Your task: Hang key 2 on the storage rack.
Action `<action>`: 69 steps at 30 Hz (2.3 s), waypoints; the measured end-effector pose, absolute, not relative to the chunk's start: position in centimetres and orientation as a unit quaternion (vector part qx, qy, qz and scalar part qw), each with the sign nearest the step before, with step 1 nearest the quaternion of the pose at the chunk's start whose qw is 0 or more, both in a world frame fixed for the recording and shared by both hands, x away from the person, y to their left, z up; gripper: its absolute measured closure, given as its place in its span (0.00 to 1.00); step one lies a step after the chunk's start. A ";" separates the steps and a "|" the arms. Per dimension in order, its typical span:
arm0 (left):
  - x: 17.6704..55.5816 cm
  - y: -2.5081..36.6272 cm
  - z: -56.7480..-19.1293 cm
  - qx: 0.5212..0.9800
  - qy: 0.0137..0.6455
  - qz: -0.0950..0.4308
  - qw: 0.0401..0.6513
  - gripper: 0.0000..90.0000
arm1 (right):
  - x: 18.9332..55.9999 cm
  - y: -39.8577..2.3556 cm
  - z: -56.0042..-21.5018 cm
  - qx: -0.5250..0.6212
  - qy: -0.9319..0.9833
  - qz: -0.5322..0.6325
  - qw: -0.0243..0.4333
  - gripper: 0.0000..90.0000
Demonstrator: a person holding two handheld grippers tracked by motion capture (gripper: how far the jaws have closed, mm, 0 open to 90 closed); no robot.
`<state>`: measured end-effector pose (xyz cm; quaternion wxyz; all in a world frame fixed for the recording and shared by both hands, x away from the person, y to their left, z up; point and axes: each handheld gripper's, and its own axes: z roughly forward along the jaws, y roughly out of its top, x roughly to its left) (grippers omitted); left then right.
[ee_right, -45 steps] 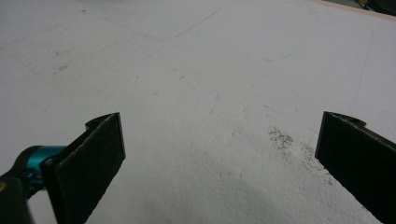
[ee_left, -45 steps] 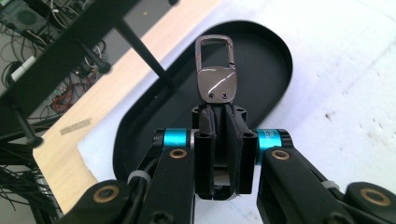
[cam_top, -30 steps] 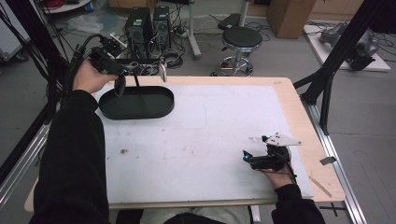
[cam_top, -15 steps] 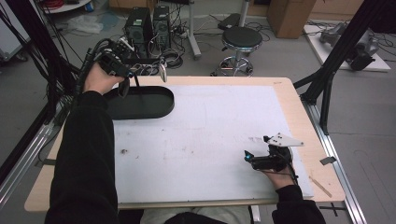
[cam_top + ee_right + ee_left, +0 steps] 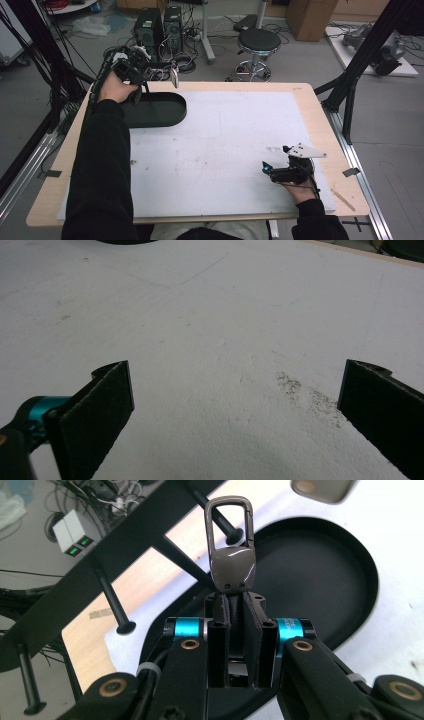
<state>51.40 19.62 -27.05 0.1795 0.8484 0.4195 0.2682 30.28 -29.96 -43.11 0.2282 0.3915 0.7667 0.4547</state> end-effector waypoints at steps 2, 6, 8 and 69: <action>51.6 19.7 -27.3 0.841 0.427 0.270 0.192 0.90 | 30.3 -30.0 -43.1 0.391 0.767 0.455 0.228 0.01; 52.0 19.6 -28.1 0.827 0.438 0.285 0.207 0.90 | 30.3 -30.1 -43.1 0.391 0.767 0.454 0.229 0.01; 52.1 19.6 -28.3 0.823 0.440 0.291 0.211 0.90 | 30.3 -30.0 -43.1 0.391 0.767 0.455 0.227 0.01; 43.8 25.5 -33.0 0.777 0.421 0.202 0.422 0.02 | 30.2 -30.2 -42.9 0.399 0.760 0.452 0.242 0.01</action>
